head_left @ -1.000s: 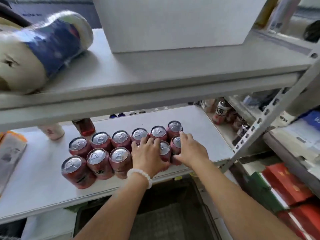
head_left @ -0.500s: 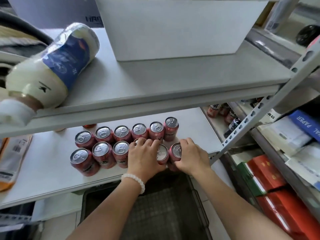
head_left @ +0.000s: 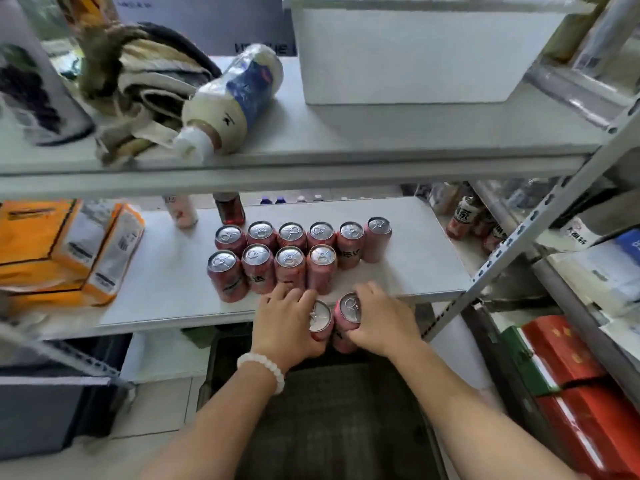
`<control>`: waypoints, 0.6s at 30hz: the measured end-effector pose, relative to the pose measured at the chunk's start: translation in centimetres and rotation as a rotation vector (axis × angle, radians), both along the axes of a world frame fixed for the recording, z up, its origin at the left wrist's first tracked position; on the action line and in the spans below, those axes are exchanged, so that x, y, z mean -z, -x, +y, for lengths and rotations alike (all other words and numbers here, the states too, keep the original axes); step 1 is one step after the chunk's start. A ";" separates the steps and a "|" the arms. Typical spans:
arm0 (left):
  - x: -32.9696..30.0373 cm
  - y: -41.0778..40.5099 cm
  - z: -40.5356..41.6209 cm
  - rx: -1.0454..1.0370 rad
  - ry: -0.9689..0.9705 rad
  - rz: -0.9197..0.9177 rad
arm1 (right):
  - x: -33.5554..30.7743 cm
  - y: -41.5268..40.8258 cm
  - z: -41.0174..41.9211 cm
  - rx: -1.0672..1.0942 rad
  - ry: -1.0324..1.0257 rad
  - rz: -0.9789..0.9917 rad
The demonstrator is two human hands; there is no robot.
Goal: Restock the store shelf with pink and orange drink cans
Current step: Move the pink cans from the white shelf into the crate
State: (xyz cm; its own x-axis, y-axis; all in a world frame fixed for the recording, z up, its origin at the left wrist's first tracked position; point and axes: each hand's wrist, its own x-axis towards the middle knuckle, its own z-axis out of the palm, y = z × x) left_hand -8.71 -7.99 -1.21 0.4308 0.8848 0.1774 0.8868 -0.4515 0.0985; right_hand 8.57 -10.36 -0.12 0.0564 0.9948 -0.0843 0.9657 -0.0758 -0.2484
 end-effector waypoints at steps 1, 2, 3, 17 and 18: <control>1.7 0.4 -0.2 -0.007 -0.023 -0.011 | 1.6 0.4 0.0 -0.015 -0.001 -0.006; 3.2 0.8 -0.3 -0.016 -0.041 -0.019 | 3.2 0.7 0.1 -0.023 0.000 -0.005; 5.1 1.1 -0.4 -0.032 -0.061 -0.030 | 5.1 1.1 0.2 -0.034 0.002 -0.007; 32.1 4.4 -2.2 -0.186 0.073 -0.025 | 32.3 4.8 0.3 -0.112 -0.011 0.036; 33.6 4.5 -2.3 -0.195 0.100 -0.030 | 33.8 5.0 0.2 -0.119 0.008 0.037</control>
State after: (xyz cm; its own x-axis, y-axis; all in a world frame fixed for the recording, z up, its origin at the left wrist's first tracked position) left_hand -13.24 -10.30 -34.85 0.2453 0.9648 0.0944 0.9524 -0.2581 0.1624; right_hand 3.59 -10.12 -33.96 -0.0650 0.9936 -0.0919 0.9581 0.0364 -0.2841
